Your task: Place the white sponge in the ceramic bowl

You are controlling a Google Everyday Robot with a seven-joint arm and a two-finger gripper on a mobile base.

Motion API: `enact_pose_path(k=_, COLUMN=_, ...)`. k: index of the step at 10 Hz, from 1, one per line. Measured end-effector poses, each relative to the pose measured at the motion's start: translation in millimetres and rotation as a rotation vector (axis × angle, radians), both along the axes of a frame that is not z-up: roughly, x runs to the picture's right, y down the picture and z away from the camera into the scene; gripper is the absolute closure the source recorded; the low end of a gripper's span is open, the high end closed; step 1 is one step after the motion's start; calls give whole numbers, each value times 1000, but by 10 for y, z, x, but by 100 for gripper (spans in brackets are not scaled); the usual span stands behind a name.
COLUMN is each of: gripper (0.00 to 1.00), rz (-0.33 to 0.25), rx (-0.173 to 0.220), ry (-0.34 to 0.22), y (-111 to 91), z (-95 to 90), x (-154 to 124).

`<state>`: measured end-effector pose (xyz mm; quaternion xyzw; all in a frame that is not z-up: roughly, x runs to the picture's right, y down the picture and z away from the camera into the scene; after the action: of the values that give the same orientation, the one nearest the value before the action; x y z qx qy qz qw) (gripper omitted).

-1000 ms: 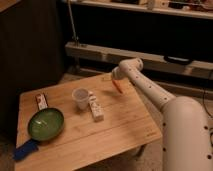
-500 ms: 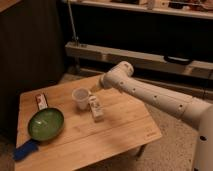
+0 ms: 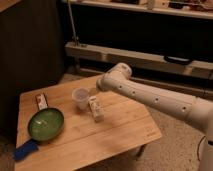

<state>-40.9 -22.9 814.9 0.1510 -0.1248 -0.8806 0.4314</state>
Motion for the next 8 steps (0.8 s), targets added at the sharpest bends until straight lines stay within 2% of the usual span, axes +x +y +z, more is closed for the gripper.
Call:
enact_pose_path(k=1, gripper=20, rz=-25, rx=17, ry=-32, y=0, z=-64, x=-50)
enact_pose_path(k=3, gripper=20, rz=-112, rx=64, ry=-119, y=103, z=-354, x=-209)
enact_pose_path(k=8, gripper=20, rz=-408, rx=164, ry=-298, y=711, z=-1252, x=-925)
